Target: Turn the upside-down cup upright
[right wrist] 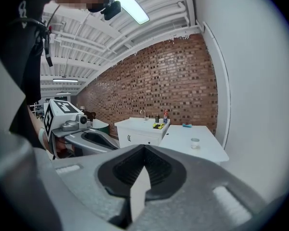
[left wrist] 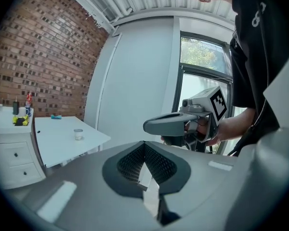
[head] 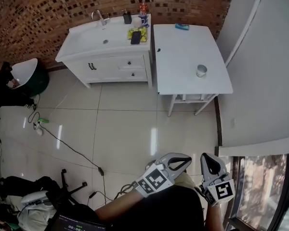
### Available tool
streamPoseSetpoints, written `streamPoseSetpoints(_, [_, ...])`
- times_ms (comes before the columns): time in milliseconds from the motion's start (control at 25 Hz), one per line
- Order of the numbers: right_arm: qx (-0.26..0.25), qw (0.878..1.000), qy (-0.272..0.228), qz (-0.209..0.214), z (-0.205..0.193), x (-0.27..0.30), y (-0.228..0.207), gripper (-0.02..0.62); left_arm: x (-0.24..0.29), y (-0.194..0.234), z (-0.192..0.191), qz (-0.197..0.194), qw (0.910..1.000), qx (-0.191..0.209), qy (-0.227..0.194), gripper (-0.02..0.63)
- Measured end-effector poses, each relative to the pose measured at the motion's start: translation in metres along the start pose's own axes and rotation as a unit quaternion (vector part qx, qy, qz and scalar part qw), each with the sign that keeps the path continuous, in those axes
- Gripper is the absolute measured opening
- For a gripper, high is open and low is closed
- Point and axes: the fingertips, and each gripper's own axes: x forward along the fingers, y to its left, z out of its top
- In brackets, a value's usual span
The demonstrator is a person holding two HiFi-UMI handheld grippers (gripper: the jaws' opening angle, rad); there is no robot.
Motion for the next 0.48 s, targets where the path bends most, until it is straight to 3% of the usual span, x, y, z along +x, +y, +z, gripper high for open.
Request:
streamPoseSetpoints(280, [-0.005, 0.999, -0.014, 0.046, 0.009, -0.015, -0.004, -0.008, -0.003, 0.003, 0.017, 0.072, 0.9968, -0.021, -0.027, 0.015])
streamPoseSetpoints(480, [-0.019, 0.998, -0.016, 0.064, 0.005, -0.024, -0.012, -0.008, 0.001, 0.001, 0.028, 0.093, 0.9947, -0.016, -0.041, 0.015])
